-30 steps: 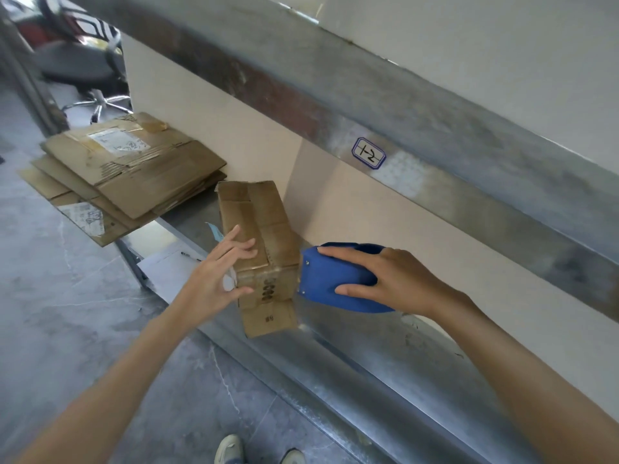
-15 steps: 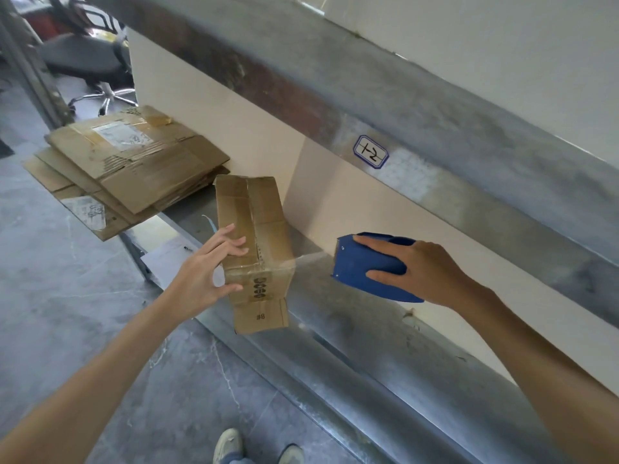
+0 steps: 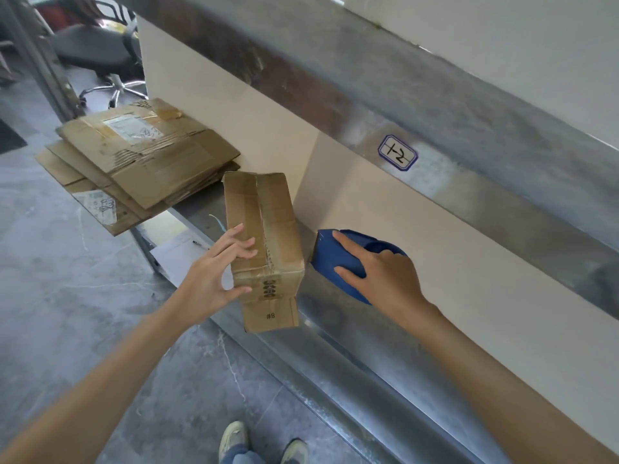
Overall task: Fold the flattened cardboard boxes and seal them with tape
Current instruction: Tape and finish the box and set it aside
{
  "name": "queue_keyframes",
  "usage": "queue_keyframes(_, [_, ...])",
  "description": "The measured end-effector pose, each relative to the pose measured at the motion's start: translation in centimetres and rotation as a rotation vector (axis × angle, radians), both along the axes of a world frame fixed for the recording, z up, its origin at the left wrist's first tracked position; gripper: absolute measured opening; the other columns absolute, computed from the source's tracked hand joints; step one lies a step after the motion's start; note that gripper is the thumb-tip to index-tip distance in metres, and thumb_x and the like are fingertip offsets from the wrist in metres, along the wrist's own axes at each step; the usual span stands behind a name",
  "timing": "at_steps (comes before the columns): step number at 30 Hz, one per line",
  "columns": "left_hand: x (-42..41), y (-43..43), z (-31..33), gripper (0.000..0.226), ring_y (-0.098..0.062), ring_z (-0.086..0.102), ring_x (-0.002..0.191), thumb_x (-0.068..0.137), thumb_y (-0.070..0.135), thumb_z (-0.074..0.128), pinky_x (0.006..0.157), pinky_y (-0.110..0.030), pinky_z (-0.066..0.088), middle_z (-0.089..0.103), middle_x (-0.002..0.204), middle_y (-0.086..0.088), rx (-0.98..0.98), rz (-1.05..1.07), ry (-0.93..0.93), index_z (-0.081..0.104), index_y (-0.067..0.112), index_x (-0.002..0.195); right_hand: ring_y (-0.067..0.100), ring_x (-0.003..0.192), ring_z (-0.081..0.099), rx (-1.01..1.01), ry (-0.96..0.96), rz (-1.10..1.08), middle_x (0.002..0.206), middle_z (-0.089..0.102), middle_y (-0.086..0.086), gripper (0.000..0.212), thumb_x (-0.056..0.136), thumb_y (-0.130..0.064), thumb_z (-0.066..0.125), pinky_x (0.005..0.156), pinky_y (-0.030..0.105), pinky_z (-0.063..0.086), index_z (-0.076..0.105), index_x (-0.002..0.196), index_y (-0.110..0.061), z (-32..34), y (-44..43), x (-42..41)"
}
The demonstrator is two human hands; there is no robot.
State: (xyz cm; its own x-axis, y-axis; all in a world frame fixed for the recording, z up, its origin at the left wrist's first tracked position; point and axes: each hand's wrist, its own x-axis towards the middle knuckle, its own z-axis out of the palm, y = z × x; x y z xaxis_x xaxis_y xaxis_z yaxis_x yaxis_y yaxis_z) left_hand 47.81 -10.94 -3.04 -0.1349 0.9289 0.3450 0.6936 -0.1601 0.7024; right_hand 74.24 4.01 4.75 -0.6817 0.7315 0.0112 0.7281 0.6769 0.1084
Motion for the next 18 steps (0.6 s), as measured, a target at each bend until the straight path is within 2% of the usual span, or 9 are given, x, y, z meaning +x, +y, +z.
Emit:
queue_keyframes(3, [0.0,0.1,0.2,0.057,-0.012,0.027,0.15,0.069,0.008,0.09,0.105,-0.043,0.049,0.054,0.14,0.005,-0.008,-0.007,-0.025,0.064,0.007,0.119,0.011,0.04,0.031,0.021,-0.011,-0.012,0.046,0.035,-0.005,0.059,0.102,-0.051,0.041,0.041,0.026,0.017,0.014,0.155,-0.046,-0.4,-0.6,-1.8])
queue_keyframes(8, [0.1,0.8,0.6,0.057,-0.006,0.023,0.15,0.069,0.008,0.089,0.102,-0.033,0.045,0.053,0.141,0.004,-0.031,-0.016,-0.061,0.063,0.007,0.121,0.01,0.041,0.029,0.025,-0.029,-0.02,0.048,0.036,-0.005,0.058,0.105,-0.048,0.036,0.042,0.027,0.015,0.009,0.156,-0.043,-1.3,-0.8,-2.9])
queue_keyframes(14, [0.0,1.3,0.7,0.057,-0.01,0.025,0.15,0.069,0.009,0.089,0.098,-0.032,0.047,0.055,0.141,0.003,-0.059,-0.029,-0.063,0.064,0.009,0.12,0.015,0.047,0.04,-0.047,-0.005,-0.056,0.056,0.046,-0.001,0.059,0.105,-0.046,0.037,0.042,0.029,0.024,0.01,0.157,-0.038,-2.1,0.7,-5.2])
queue_keyframes(16, [0.0,1.5,0.7,0.057,-0.008,0.023,0.15,0.069,0.01,0.089,0.1,-0.036,0.048,0.054,0.142,0.004,-0.064,-0.027,-0.058,0.064,0.009,0.121,0.014,0.048,0.041,-0.075,0.035,-0.069,0.057,0.046,-0.001,0.059,0.105,-0.045,0.04,0.042,0.029,0.023,0.014,0.157,-0.038,-2.6,1.2,-5.8])
queue_keyframes(18, [0.1,1.6,0.6,0.058,-0.007,0.022,0.15,0.07,0.01,0.089,0.102,-0.042,0.05,0.053,0.142,0.004,-0.064,-0.024,-0.052,0.063,0.009,0.122,0.017,0.054,0.049,-0.134,0.096,-0.092,0.063,0.054,0.001,0.06,0.103,-0.044,0.045,0.045,0.031,0.029,0.019,0.157,-0.037,-3.1,1.7,-5.8])
